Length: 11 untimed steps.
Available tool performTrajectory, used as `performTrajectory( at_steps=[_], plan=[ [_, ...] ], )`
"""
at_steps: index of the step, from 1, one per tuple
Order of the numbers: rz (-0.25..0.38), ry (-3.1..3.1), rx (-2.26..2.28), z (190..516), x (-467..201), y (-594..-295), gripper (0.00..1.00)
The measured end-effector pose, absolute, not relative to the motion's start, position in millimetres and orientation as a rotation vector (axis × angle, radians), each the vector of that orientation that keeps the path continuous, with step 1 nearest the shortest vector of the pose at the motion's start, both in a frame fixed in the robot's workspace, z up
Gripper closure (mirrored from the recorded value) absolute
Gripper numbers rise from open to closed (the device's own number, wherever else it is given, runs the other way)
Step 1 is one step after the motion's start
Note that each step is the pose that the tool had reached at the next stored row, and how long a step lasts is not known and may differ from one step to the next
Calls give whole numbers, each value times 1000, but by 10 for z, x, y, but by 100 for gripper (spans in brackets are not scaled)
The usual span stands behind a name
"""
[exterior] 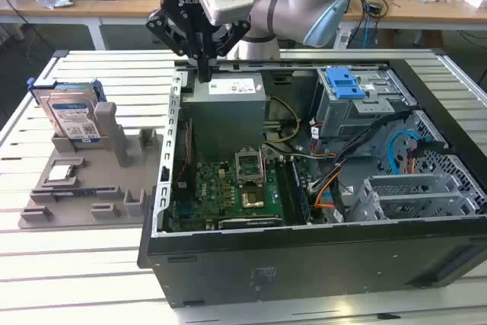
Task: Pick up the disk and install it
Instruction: 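Reach for the disk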
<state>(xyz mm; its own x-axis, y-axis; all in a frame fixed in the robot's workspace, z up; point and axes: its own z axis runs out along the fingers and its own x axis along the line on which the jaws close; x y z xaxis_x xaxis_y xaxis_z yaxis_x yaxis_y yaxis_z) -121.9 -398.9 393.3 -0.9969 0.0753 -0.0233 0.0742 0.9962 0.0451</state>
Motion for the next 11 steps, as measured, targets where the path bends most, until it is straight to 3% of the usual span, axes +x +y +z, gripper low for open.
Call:
performTrajectory(
  at_steps=[11],
  plan=[
    [69, 3114, 117, 3933, -1520, -3989, 89]
  ],
)
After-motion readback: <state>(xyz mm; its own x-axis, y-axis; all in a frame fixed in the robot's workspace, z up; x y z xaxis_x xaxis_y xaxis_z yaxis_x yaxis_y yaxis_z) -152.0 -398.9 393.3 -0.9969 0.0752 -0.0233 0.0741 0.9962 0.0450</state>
